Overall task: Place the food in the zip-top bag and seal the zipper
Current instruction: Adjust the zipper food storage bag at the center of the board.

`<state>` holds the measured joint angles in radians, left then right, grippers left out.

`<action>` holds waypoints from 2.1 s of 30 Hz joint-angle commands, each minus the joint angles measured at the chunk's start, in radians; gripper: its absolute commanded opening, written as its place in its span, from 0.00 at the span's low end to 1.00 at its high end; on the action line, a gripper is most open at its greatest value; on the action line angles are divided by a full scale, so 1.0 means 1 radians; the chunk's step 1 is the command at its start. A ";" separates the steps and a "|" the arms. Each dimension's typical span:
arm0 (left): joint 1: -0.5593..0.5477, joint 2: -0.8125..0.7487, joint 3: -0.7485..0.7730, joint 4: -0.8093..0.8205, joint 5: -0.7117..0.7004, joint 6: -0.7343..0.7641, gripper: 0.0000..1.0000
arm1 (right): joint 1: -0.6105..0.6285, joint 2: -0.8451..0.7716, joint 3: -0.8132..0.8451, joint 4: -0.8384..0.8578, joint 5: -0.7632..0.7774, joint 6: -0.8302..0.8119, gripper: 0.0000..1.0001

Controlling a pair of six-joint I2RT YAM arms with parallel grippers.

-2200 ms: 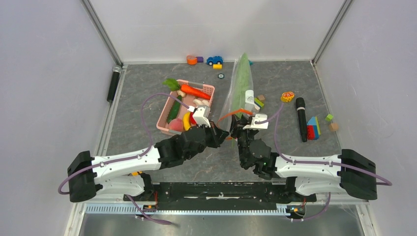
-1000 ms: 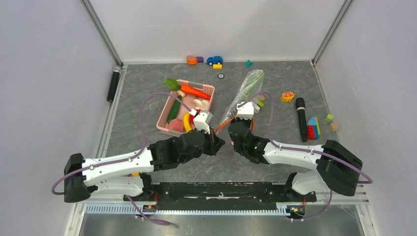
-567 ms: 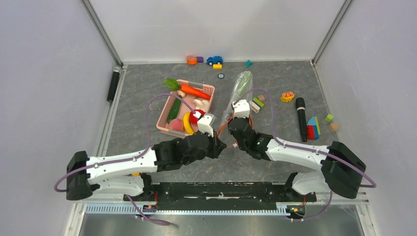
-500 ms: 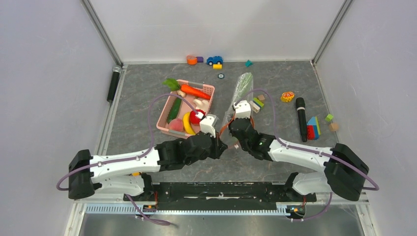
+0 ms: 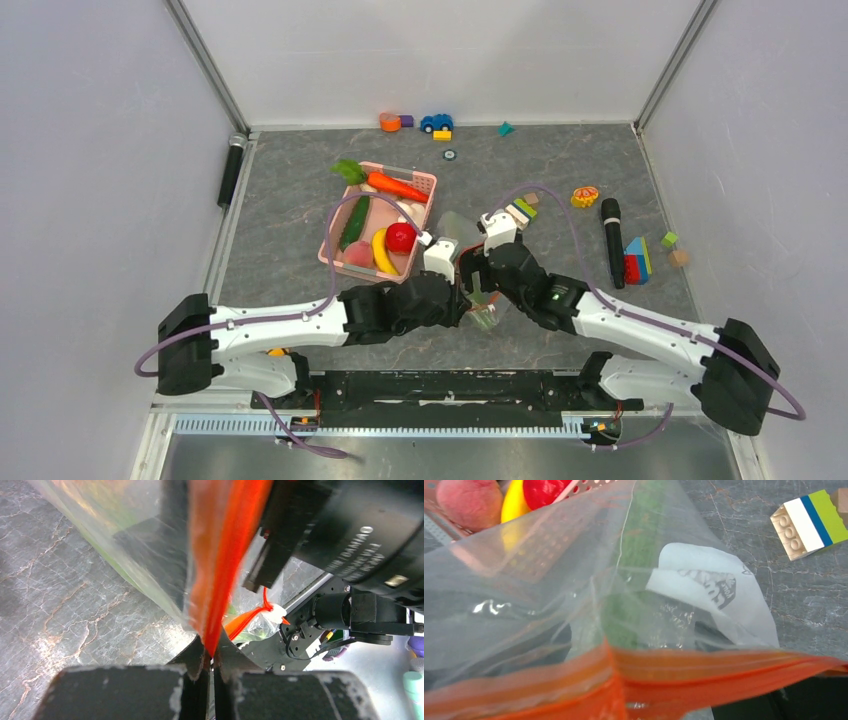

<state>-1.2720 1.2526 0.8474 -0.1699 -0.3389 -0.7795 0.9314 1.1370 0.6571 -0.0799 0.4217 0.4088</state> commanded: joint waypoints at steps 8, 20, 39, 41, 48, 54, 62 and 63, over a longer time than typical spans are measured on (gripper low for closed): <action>0.000 0.032 0.045 0.001 -0.020 -0.007 0.02 | -0.008 -0.277 0.005 0.012 -0.177 -0.093 0.98; 0.007 0.087 0.071 0.049 -0.036 -0.018 0.02 | -0.007 -0.240 -0.086 0.109 -0.074 0.299 0.93; 0.089 0.074 0.030 0.093 0.011 -0.053 0.02 | 0.043 -0.352 -0.120 0.084 -0.161 0.062 0.40; 0.091 0.061 0.023 0.091 0.023 -0.039 0.02 | 0.043 -0.427 -0.120 0.047 -0.116 0.047 0.43; 0.092 -0.004 -0.011 0.090 0.058 0.033 0.02 | 0.043 -0.565 -0.142 -0.021 0.165 0.022 0.90; 0.092 -0.030 -0.028 0.084 0.066 0.061 0.02 | 0.041 -0.410 -0.082 -0.038 0.225 0.006 0.98; 0.091 -0.042 -0.030 0.044 0.081 0.060 0.02 | 0.034 -0.182 -0.013 -0.025 0.298 0.031 0.57; 0.092 -0.049 -0.035 0.043 0.079 0.061 0.02 | 0.032 -0.184 -0.015 -0.025 0.312 0.033 0.36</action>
<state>-1.1839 1.2469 0.8230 -0.1329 -0.2676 -0.7574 0.9707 0.9394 0.5865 -0.1230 0.6319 0.4187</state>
